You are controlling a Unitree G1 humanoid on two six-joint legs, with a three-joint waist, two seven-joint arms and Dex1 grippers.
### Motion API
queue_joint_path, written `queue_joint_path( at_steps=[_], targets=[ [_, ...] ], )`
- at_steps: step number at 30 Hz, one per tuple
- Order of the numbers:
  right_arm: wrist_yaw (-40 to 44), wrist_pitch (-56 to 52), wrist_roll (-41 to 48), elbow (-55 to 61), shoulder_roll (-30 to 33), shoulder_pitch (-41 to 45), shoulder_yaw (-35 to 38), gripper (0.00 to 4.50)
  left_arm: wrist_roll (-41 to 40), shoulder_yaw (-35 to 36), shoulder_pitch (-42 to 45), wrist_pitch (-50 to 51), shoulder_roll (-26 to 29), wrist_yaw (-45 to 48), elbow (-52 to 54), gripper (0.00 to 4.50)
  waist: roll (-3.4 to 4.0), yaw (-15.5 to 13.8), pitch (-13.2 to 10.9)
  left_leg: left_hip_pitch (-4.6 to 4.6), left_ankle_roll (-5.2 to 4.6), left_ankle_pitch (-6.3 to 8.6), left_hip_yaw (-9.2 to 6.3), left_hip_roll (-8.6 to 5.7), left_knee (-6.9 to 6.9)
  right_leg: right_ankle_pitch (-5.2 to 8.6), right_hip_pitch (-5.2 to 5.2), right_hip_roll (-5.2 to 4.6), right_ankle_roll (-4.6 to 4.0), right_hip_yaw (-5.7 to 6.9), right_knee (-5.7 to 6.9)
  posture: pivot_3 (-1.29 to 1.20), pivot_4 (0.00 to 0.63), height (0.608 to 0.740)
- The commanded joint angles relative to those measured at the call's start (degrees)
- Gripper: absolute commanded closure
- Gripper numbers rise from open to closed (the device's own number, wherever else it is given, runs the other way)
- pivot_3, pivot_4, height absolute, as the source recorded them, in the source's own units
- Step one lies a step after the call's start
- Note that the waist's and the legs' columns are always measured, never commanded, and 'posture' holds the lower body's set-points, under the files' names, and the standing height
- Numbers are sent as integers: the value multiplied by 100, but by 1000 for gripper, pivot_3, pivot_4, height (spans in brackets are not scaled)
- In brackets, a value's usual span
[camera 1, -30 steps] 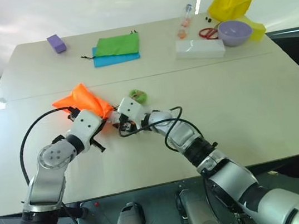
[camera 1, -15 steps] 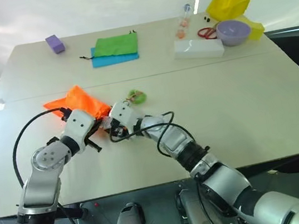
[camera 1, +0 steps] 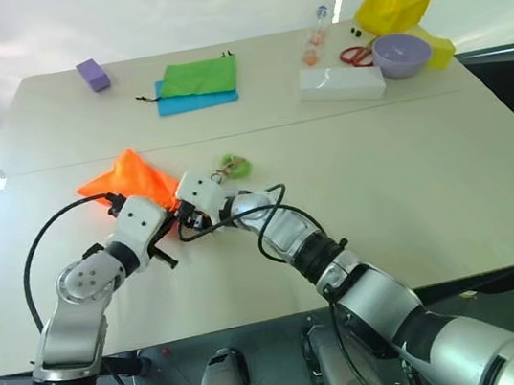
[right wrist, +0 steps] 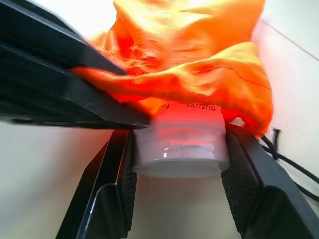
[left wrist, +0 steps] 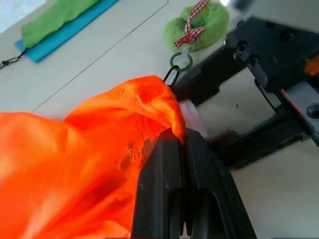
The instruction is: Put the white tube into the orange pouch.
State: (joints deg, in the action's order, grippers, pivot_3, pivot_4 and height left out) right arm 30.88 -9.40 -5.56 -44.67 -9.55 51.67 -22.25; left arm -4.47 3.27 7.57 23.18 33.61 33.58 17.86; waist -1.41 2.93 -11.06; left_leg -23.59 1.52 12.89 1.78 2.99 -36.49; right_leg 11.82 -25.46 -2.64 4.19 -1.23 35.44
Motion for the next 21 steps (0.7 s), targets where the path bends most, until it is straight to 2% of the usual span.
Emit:
queue_joint_path(
  at_steps=[1, 4, 14, 18, 21],
  targets=[
    [321, 55, 189, 397, -420, -146, -40, 1384, -7, 13, 1, -77, 22, -22, 97, 4500, 0, 0, 0, 1, 0, 0, -1, 0, 5, 0, -1, 1, 0, 1, -1, 0, 150, 740],
    [551, 89, 177, 696, -266, -276, -178, 18, -14, 28, -8, -112, 21, -23, 33, 4500, 0, -12, 0, 4, 0, 0, -2, 0, 20, 1, -4, 4, 1, 1, -1, 0, 150, 740],
    [1360, -347, 394, 2417, 869, -976, -27, 18, -60, 207, -222, -545, 118, 82, -338, 4500, -2, -37, 1, 9, 0, -1, 1, -2, 24, 7, 0, -1, 7, 1, -3, 0, 150, 740],
    [1103, -250, 460, 2622, 1259, -977, 415, 18, -155, 368, -310, -813, 149, 130, -455, 4500, -2, -32, 1, 14, 1, -1, 1, -2, 24, 5, -1, 0, 4, 0, 0, 0, 150, 740],
    [525, -127, 464, 2213, 1377, -723, 891, 18, -146, 405, -332, -936, 183, 148, -565, 4500, -2, -36, 1, 16, 2, -2, -2, -2, 25, 4, -1, 4, 1, 1, 1, 0, 150, 740]
  ],
)
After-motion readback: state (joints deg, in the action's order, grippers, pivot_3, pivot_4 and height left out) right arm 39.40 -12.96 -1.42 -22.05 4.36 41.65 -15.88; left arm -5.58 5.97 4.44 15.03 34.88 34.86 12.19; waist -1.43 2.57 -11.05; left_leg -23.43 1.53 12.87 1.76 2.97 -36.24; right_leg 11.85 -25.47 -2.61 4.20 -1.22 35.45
